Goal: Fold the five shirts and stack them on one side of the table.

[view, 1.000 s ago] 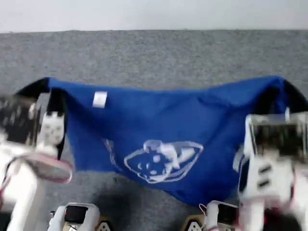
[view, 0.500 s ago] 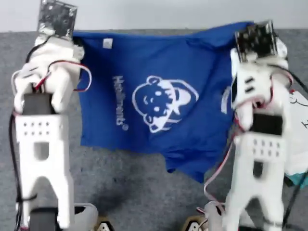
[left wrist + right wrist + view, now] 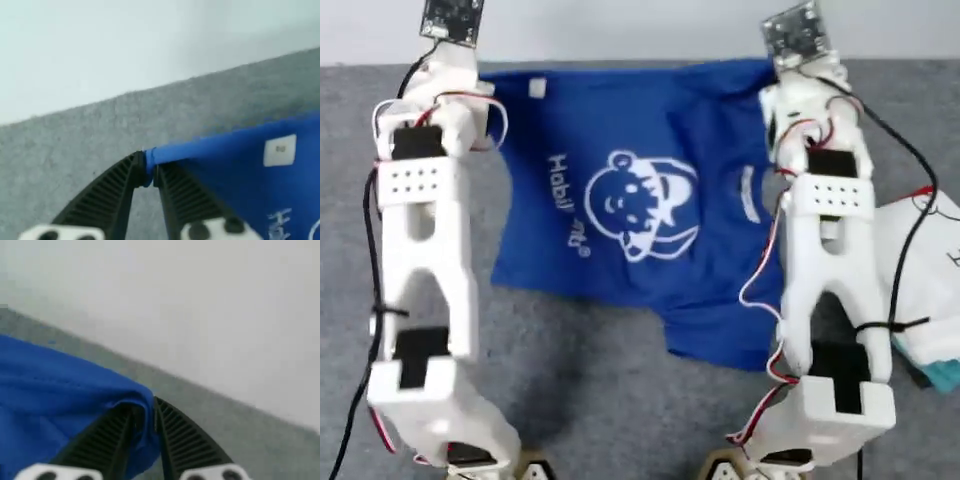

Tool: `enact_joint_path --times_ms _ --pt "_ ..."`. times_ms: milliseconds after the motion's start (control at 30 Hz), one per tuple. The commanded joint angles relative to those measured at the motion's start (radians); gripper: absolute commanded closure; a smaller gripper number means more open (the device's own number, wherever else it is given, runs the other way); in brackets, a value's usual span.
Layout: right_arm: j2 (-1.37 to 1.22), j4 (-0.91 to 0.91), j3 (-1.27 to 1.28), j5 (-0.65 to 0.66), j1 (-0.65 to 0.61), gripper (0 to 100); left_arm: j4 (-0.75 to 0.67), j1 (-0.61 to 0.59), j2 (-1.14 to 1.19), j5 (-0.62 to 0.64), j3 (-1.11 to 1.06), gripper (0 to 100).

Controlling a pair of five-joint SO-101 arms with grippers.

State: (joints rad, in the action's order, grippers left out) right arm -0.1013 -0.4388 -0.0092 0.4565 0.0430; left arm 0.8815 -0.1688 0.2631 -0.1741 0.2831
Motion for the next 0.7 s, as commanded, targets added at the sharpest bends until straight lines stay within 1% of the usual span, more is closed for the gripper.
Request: enact_joint_path --times_ms 0,200,400,533,600,667 --pt "0.024 -0.11 -0.051 -0.003 -0.001 99.0 0.041 -0.012 0.072 0.003 0.088 99" --pt "0.136 -0.372 -0.051 -0.003 0.004 99.0 0.235 0.028 0.112 0.002 0.12 99" --pt "0.331 -0.651 -0.051 -0.003 -0.002 99.0 0.451 0.029 0.04 0.002 0.119 99" --pt "0.417 -0.823 -0.005 -0.003 -0.004 99.0 0.62 0.029 -0.012 -0.06 0.116 99" --pt "0.441 -0.846 0.104 -0.011 -0.004 99.0 0.694 0.029 -0.021 -0.083 0.114 99" --pt "0.47 -0.791 0.265 -0.011 -0.002 99.0 0.73 0.026 -0.021 -0.087 0.111 99"
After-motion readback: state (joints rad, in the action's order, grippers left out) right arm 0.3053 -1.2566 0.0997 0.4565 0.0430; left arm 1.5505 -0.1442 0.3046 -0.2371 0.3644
